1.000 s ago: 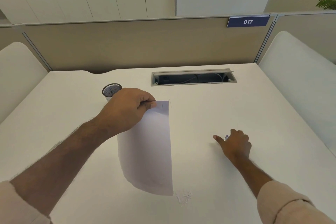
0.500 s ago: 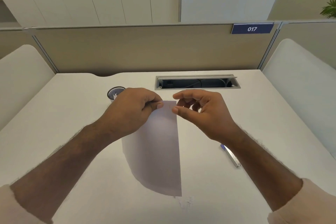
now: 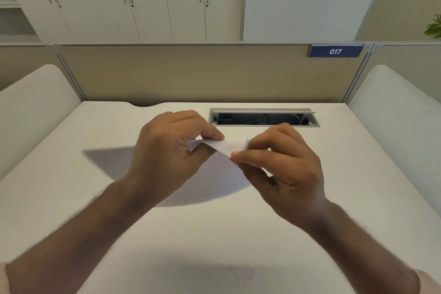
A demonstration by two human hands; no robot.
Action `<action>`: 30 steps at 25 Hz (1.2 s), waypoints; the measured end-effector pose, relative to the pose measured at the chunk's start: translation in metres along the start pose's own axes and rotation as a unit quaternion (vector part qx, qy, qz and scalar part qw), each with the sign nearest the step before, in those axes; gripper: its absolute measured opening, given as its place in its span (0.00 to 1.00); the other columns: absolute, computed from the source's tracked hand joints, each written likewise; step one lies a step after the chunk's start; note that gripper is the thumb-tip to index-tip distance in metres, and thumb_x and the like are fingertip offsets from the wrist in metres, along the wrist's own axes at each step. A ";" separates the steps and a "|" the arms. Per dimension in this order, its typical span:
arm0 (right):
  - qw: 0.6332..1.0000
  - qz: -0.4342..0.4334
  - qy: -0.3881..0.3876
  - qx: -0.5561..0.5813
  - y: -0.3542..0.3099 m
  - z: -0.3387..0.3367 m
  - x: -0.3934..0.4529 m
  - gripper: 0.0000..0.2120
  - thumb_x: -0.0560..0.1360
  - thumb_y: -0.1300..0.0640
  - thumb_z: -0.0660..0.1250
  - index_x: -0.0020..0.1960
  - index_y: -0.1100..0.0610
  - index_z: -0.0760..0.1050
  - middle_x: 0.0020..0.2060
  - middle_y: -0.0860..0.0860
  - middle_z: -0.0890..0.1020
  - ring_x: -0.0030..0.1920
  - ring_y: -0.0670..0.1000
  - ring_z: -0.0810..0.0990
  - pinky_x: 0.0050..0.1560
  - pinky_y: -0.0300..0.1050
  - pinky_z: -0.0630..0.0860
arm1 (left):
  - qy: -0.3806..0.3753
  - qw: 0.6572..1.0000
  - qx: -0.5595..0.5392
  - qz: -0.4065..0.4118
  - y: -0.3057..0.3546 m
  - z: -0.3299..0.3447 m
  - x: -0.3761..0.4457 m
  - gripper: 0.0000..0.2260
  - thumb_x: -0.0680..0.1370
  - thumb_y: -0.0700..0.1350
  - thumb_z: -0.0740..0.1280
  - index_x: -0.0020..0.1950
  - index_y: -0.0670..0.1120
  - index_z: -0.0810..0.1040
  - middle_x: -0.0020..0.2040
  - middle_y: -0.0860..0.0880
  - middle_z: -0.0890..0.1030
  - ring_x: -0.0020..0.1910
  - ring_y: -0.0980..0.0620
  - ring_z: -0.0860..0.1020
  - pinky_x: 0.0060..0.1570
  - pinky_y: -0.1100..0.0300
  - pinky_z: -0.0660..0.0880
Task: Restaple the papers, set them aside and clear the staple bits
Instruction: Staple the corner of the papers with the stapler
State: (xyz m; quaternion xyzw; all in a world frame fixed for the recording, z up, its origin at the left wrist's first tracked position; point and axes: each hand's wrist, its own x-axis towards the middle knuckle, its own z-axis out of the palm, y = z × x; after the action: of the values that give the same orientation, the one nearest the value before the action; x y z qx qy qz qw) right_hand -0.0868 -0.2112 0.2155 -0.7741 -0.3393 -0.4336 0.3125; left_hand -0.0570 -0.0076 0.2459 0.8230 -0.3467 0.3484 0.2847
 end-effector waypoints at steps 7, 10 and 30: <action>0.996 -0.066 0.034 -0.047 -0.009 -0.006 -0.002 0.04 0.71 0.63 0.75 0.44 0.63 0.85 0.33 0.56 0.82 0.36 0.53 0.73 0.38 0.43 0.70 | 0.120 0.985 0.019 0.120 0.009 -0.005 -0.004 0.05 0.74 0.35 0.71 0.40 0.39 0.86 0.37 0.44 0.84 0.37 0.49 0.77 0.33 0.51 0.73; 0.997 -0.060 0.033 -0.043 -0.013 -0.008 0.002 0.04 0.71 0.62 0.75 0.44 0.62 0.85 0.33 0.56 0.82 0.37 0.52 0.72 0.39 0.42 0.68 | 0.133 0.983 0.013 0.128 0.010 -0.005 -0.005 0.05 0.74 0.36 0.72 0.39 0.38 0.85 0.37 0.44 0.84 0.37 0.50 0.78 0.33 0.51 0.74; 0.999 0.028 0.013 0.013 -0.015 -0.012 0.021 0.06 0.74 0.60 0.69 0.43 0.62 0.84 0.37 0.55 0.79 0.42 0.53 0.73 0.45 0.38 0.66 | 0.130 0.982 -0.004 0.139 0.006 -0.001 -0.006 0.05 0.73 0.37 0.73 0.37 0.38 0.85 0.36 0.45 0.84 0.37 0.52 0.78 0.33 0.51 0.74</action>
State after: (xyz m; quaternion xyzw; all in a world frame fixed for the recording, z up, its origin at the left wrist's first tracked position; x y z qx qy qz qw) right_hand -0.0961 -0.2070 0.2421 -0.7733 -0.3188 -0.4306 0.3390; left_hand -0.0650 -0.0078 0.2430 0.7130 -0.4192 0.4878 0.2792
